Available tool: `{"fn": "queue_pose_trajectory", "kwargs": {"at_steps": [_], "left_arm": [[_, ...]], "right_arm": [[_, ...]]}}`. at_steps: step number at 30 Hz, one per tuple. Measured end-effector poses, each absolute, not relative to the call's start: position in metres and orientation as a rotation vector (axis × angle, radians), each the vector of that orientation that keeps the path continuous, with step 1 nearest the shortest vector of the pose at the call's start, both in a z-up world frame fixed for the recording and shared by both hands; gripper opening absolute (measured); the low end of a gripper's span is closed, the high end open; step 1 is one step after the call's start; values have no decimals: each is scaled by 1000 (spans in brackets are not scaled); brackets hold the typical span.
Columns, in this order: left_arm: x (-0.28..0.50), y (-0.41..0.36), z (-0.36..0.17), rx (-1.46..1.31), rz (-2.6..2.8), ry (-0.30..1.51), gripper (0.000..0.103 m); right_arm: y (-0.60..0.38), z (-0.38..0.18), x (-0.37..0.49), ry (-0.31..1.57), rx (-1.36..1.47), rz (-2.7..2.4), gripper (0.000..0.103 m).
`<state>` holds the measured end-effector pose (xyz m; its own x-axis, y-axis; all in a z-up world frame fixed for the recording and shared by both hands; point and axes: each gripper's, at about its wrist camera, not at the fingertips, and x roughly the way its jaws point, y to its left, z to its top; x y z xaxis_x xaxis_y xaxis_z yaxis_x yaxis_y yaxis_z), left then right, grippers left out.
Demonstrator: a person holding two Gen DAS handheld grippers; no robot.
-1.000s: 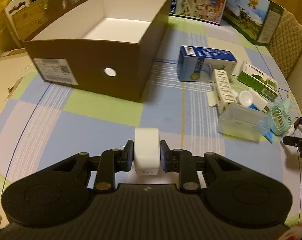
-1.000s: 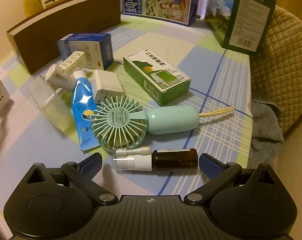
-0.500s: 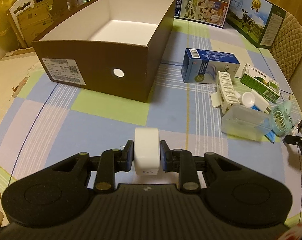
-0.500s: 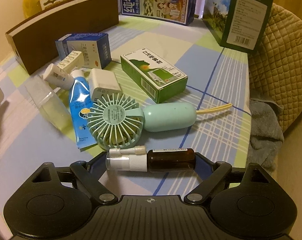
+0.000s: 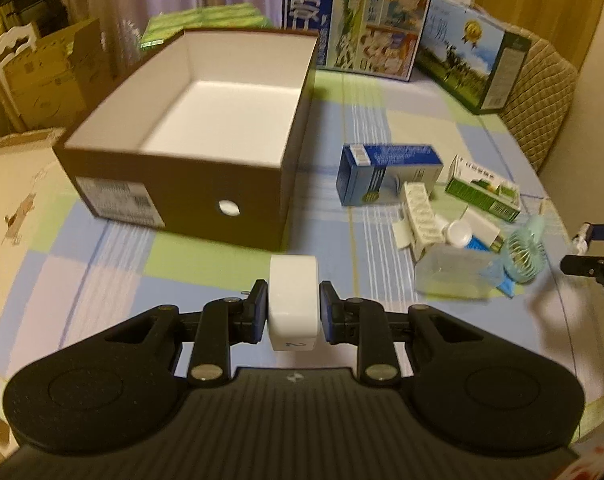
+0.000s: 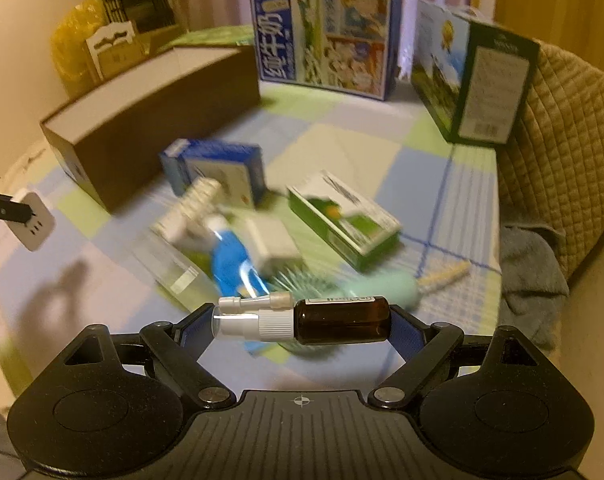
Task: Organize rigid objects
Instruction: 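Carry both held items over the open brown box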
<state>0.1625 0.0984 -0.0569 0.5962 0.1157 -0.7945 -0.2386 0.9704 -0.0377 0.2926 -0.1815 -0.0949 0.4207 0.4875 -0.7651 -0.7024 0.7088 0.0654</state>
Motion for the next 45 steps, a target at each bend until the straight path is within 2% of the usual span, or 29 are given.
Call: {"fn": "queue_pose_trajectory", "kwargs": {"at_steps": [19,32,45], "left_arm": [[204,208,7,-66,99,791,23],[268,282,-14,-38,81,815,23],[305,318,-56,-50,39,939,23]], "right_arm": [[4,-39,278,737,-255,940,86],[129,-51,304,761,-278,980,86],[190,-94,335,872,-389,978,86]]}}
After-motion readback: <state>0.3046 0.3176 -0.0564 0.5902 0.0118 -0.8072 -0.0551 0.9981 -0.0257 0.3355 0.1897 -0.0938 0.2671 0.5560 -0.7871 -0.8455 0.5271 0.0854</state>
